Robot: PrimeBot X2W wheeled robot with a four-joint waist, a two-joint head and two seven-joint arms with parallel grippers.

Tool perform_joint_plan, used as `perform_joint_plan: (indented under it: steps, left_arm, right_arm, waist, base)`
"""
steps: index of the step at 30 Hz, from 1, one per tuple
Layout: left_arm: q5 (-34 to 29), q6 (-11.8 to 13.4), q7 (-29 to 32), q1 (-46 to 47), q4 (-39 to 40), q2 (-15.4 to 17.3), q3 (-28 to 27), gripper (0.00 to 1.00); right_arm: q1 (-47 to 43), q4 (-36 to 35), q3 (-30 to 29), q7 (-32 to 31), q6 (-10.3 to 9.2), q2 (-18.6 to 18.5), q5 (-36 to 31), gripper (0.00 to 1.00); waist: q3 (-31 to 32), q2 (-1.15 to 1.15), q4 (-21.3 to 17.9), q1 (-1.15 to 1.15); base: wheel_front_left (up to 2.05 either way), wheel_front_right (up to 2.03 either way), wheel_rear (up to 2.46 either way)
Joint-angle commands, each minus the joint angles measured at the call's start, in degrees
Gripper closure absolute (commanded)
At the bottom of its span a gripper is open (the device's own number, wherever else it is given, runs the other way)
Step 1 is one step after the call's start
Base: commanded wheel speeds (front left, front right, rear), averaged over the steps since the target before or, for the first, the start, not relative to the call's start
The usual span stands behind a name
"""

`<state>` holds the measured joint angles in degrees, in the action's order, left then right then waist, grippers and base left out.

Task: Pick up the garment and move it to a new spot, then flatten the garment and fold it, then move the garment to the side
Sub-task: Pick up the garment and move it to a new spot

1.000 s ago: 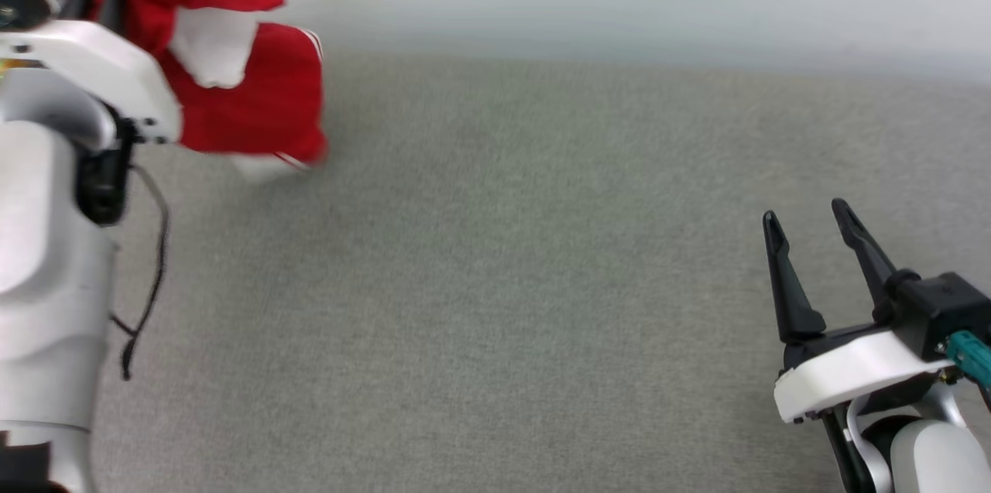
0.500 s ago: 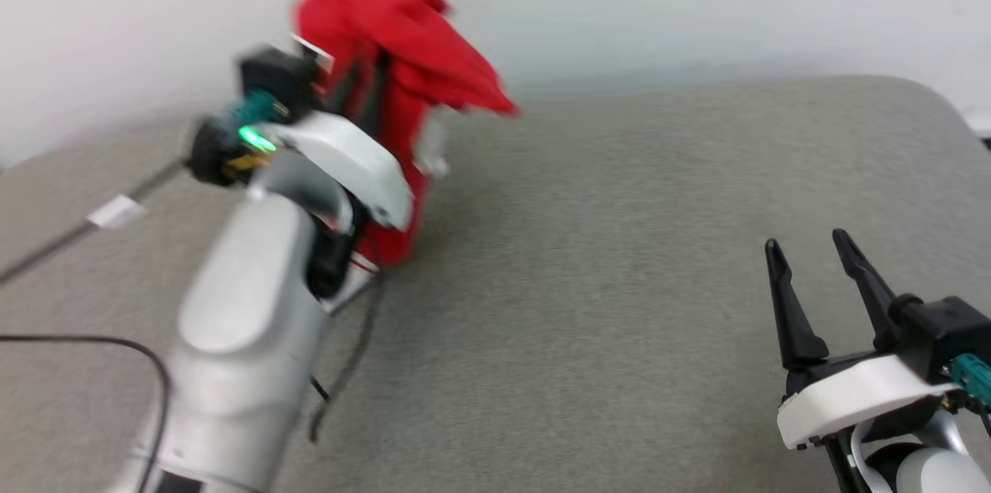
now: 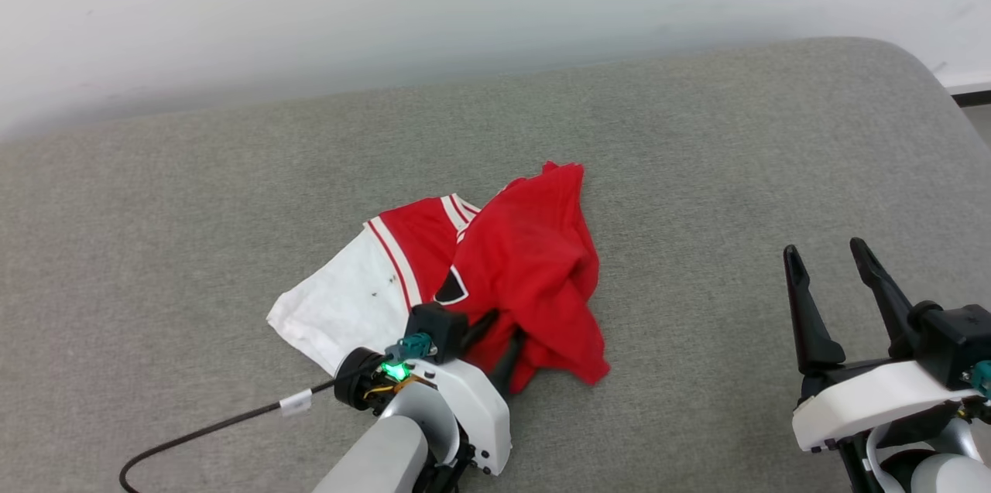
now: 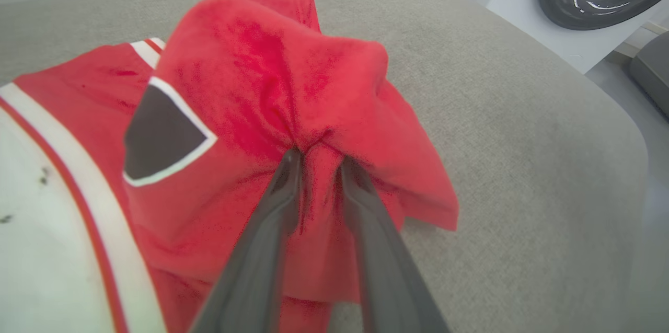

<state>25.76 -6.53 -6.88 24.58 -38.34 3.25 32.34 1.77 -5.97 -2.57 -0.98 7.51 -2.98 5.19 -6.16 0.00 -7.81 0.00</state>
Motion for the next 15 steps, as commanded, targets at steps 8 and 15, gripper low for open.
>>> perform_joint_plan:
  steps: [8,15]
  left_arm:
    - [-4.8,2.4,-7.3,2.2,6.3,0.4,1.5,0.00]
    - [-3.4,6.1,-8.1,1.4,14.0,1.9,-3.5,0.00]
  right_arm:
    - [-0.5,0.5,-1.7,0.2,-0.04,0.2,-0.3,0.00]
    - [-1.5,-0.2,-2.0,-0.7,-0.04,0.2,-0.7,0.00]
  waist:
    - [2.3,0.00,3.6,0.00]
    - [4.8,0.00,5.6,0.00]
  base:
    - [0.00,0.00,0.00]
    - [0.00,0.00,0.00]
